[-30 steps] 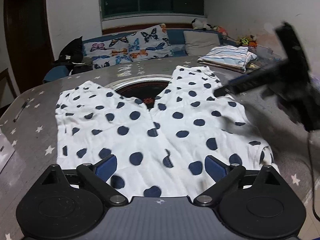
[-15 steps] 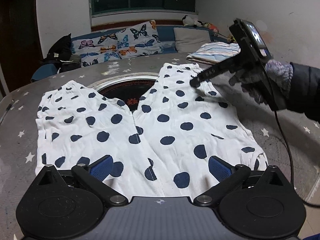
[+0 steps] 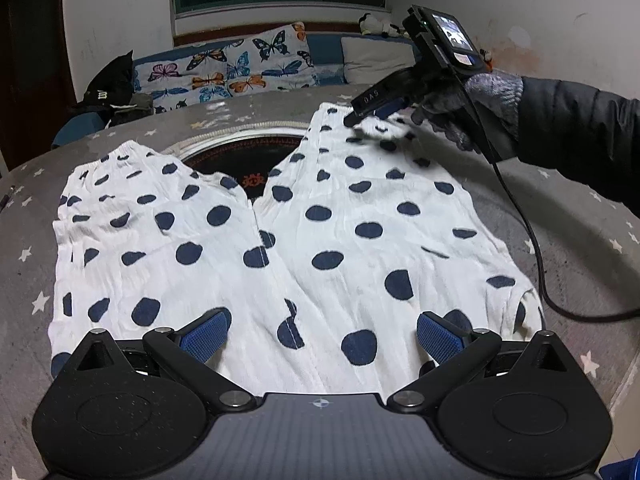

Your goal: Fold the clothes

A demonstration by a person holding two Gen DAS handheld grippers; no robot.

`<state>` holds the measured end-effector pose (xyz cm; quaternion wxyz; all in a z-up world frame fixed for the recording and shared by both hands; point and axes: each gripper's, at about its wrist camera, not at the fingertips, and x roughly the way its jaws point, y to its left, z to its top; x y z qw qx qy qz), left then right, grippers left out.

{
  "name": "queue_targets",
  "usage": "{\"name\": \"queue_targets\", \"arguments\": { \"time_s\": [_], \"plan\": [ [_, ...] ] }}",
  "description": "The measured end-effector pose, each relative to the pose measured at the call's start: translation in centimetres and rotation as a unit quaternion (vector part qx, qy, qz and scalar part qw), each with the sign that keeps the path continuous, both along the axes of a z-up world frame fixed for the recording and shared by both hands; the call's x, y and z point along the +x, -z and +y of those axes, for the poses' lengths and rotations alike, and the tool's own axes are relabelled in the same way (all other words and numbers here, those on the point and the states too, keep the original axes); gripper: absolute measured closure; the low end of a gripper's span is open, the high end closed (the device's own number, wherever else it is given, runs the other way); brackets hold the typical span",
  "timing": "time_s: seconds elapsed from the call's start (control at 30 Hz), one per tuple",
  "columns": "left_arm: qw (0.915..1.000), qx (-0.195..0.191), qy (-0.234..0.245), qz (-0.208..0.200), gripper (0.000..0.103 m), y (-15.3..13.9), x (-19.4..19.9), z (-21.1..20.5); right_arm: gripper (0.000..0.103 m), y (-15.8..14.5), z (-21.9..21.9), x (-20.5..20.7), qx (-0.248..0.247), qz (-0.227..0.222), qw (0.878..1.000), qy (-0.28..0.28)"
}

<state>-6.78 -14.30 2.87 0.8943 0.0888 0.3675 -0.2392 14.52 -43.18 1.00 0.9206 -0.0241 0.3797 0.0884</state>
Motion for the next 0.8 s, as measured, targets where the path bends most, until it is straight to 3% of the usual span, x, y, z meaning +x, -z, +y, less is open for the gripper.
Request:
{"name": "queue_targets", "arguments": {
  "time_s": [0.4, 0.67, 0.8],
  "plan": [
    [0.9995, -0.008, 0.027, -0.014, 0.000, -0.6, -1.4, -0.5, 0.042, -1.8, -2.1, -1.6, -0.023, -0.012, 0.999, 0.023],
    [0.9950, -0.012, 0.092, -0.036, 0.001, -1.5, -4.4, -2.7, 0.041, -2.2, -2.7, -4.4, -0.026, -0.009, 0.999, 0.035],
    [0.9895, -0.013, 0.136, -0.049, 0.008, -1.7, -6.2, -3.9, 0.041, -2.4, -2.5, -5.9, -0.032, -0.009, 0.999, 0.029]
  ]
}}
